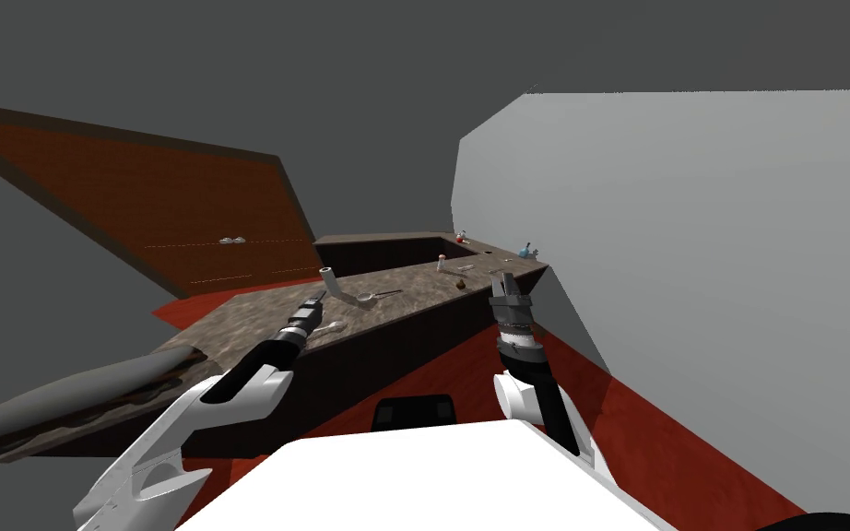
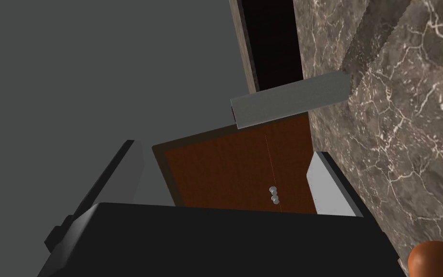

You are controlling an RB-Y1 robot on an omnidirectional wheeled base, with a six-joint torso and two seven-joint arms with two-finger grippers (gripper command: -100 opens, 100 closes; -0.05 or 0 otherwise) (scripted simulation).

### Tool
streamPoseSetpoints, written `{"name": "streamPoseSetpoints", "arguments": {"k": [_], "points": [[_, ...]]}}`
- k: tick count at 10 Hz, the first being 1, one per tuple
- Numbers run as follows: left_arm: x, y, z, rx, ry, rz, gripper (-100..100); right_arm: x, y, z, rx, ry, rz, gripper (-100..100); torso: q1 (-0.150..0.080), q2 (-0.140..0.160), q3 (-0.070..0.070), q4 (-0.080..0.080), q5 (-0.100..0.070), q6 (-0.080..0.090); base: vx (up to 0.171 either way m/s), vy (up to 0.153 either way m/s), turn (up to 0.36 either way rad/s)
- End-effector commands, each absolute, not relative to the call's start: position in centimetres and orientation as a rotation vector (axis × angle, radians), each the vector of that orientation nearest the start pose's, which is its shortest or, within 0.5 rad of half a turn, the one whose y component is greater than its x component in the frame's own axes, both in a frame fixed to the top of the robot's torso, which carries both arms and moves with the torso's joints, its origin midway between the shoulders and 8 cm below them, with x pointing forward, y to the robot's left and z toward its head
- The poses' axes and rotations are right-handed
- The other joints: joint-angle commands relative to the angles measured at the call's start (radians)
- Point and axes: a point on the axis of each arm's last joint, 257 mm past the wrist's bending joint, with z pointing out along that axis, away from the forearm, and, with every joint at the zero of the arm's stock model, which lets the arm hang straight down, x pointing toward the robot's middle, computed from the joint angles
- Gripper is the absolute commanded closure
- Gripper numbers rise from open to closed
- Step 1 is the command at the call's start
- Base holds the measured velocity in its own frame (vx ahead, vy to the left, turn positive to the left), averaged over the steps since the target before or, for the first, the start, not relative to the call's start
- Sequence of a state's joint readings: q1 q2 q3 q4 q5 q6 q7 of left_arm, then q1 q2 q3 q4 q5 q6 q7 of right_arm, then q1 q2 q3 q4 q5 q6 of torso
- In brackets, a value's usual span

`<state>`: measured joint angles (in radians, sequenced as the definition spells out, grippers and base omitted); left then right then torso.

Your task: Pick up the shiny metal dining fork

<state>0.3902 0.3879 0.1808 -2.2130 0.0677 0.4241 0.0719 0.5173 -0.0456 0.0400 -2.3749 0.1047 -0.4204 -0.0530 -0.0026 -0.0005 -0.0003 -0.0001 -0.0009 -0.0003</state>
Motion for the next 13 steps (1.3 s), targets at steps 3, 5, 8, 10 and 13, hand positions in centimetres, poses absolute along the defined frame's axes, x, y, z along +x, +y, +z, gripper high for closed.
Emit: {"name": "streamPoseSetpoints", "arguments": {"k": [3,5,8,10,13], "points": [[42.3,41.4,-16.7,-1.246,1.339,-0.731,-100,34.0,-25.0,4.4,0.589,0.697,1.316,0,0.001,0.0,0.0,0.0,0.0,0.0,0.012,-0.025,-0.043],[41.9,42.7,-17.8,-1.306,1.35,-0.692,-100,34.0,-25.0,4.4,0.589,0.697,1.316,0,0.001,-0.001,0.0,0.0,0.0,0.0,0.025,-0.027,-0.065],[41.2,44.2,-19.4,-1.385,1.368,-0.638,-100,34.0,-25.0,4.4,0.589,0.697,1.316,0,0.002,0.0,0.0,0.0,0.0,0.0,0.013,-0.015,-0.052],[40.5,45.5,-20.5,-1.449,1.374,-0.598,-100,34.0,-25.0,4.4,0.589,0.697,1.316,0,0.002,0.0,0.0,0.0,0.001,0.0,0.021,-0.01,-0.069],[39.4,46.9,-22.0,-1.533,1.385,-0.542,-100,34.0,-25.0,4.4,0.589,0.697,1.316,0,0.003,0.0,0.0,0.0,0.001,0.0,0.015,-0.003,-0.046]]}}
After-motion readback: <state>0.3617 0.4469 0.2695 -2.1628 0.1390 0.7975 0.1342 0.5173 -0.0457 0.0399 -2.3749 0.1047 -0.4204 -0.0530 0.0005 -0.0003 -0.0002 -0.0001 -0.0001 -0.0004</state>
